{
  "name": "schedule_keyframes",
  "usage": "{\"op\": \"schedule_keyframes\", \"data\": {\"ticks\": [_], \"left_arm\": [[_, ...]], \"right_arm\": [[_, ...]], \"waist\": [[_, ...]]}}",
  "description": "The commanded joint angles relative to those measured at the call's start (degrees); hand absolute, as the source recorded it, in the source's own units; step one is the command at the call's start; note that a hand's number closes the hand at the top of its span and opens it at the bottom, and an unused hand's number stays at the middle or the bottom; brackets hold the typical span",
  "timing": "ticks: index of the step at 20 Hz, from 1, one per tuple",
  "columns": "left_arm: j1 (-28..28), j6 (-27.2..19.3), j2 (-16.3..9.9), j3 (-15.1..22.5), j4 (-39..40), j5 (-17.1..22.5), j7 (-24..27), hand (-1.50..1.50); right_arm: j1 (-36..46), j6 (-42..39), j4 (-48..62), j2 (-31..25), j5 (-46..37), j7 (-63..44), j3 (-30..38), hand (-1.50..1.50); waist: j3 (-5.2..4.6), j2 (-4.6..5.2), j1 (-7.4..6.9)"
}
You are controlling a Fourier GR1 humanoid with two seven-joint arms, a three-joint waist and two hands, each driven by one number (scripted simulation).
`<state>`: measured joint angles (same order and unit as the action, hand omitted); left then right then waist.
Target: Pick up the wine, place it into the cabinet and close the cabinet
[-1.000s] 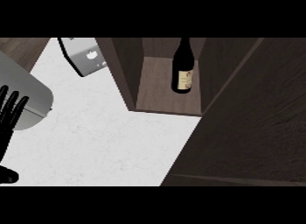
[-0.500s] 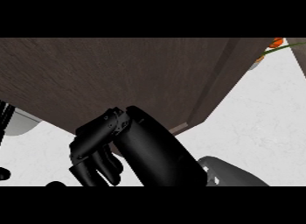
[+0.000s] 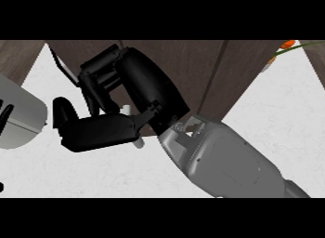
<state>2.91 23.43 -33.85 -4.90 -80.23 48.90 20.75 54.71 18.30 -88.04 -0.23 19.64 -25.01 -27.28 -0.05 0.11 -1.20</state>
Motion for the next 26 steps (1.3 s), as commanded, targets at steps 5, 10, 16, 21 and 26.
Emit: {"op": "schedule_keyframes", "data": {"ticks": [5,10,16,21,26], "left_arm": [[1.2,0.4,2.2,-1.8,-2.2,-1.7,-0.4,-1.5],[1.2,4.6,0.3,-5.0,1.5,0.7,-2.5,-1.5],[-0.9,1.4,2.8,-3.8,0.9,-2.7,-1.9,-1.5],[-2.2,2.1,1.3,-4.1,-0.9,0.0,-5.0,-1.5],[-1.3,2.2,3.4,-2.6,-1.1,-2.3,-3.9,-1.5]], "right_arm": [[-2.7,-6.7,11.6,-0.7,1.8,8.4,4.8,1.5],[-1.6,-10.1,19.8,-0.1,-1.8,15.0,7.0,1.5],[0.3,-14.7,23.8,-4.5,-1.5,16.3,11.4,1.5],[1.6,-17.0,26.0,-6.9,-1.1,17.8,13.8,1.5],[3.4,-16.3,28.7,-4.3,-1.9,19.0,13.6,1.5]], "waist": [[0.06,-0.01,0.47],[0.03,0.06,0.34],[0.02,0.26,0.36],[0.07,0.33,0.43],[0.03,0.25,-0.04]]}}
